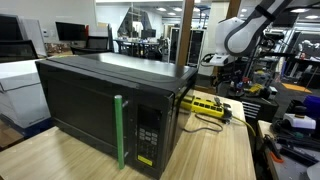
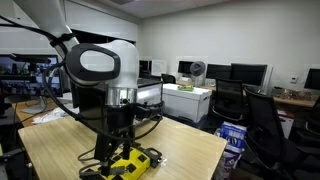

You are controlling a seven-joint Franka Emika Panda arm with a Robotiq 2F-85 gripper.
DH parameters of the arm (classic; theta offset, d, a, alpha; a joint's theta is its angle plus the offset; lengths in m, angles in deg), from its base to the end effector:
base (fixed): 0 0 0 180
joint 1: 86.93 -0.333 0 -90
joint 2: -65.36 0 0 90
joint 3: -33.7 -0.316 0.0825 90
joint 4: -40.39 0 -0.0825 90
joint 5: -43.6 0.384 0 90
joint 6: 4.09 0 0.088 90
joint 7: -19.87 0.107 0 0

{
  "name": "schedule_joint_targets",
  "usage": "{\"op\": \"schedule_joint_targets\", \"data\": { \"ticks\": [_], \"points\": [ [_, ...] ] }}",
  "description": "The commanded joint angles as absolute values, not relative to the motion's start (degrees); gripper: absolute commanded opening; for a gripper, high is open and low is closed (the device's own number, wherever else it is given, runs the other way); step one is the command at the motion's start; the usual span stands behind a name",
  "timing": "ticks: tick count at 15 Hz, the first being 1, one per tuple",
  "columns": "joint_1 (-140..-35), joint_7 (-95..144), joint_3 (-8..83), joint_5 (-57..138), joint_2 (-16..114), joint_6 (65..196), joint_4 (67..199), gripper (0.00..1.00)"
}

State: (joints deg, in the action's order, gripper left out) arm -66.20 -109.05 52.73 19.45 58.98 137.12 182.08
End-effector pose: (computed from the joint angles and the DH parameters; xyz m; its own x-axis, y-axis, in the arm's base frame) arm 0.3565 -0.2989 0.2416 -0.3367 0.9369 -0.0942 0.9112 0.2990 -0.2835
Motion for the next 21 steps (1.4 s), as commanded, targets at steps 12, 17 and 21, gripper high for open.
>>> {"op": "schedule_joint_targets", "data": {
  "ticks": [12, 17, 21],
  "points": [
    [-65.8, -111.9, 53.0, 17.2, 59.1, 156.2, 192.0, 1.00],
    [-65.6, -112.4, 53.1, 17.5, 57.3, 159.9, 191.7, 1.00],
    [-64.8, -113.2, 53.1, 19.0, 56.4, 160.2, 191.8, 0.68]
  ]
}}
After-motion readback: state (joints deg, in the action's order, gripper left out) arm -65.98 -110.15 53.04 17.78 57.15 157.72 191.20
